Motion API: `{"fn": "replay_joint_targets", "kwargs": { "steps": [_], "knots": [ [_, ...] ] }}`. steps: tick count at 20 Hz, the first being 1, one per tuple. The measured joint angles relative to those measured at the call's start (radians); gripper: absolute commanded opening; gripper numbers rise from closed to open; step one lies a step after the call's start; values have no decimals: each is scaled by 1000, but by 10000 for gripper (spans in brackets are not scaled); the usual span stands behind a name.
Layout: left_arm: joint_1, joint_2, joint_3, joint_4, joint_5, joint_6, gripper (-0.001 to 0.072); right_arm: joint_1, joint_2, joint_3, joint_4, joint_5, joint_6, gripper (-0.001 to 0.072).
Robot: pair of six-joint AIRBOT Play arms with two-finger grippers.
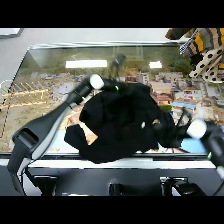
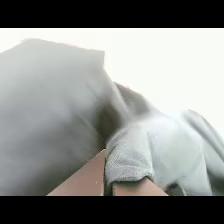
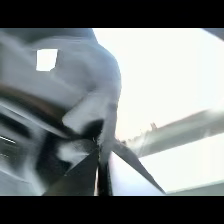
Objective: Fold the clothes and pants, and hang the long-sleeved shirts on hangers.
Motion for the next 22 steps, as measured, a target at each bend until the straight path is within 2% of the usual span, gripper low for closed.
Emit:
{"fn": "replay_joint_targets", "kwargs": {
  "steps": [6,9,13,17,22],
  "knots": [
    [210,179,92,129,-34,-42,24,-1,-466,925,-39,71,-228,38],
    [284,329,80,227,-45,-92,24,63,-572,1251,-57,74,-285,38],
    [336,523,71,328,-115,-199,24,135,-505,1353,-103,-9,-339,38],
    [335,657,69,363,-264,-330,24,161,-383,1353,-124,-73,-359,38],
    [238,712,0,378,-466,-511,23,167,-315,1294,-116,-5,-349,38]
  ]
}}
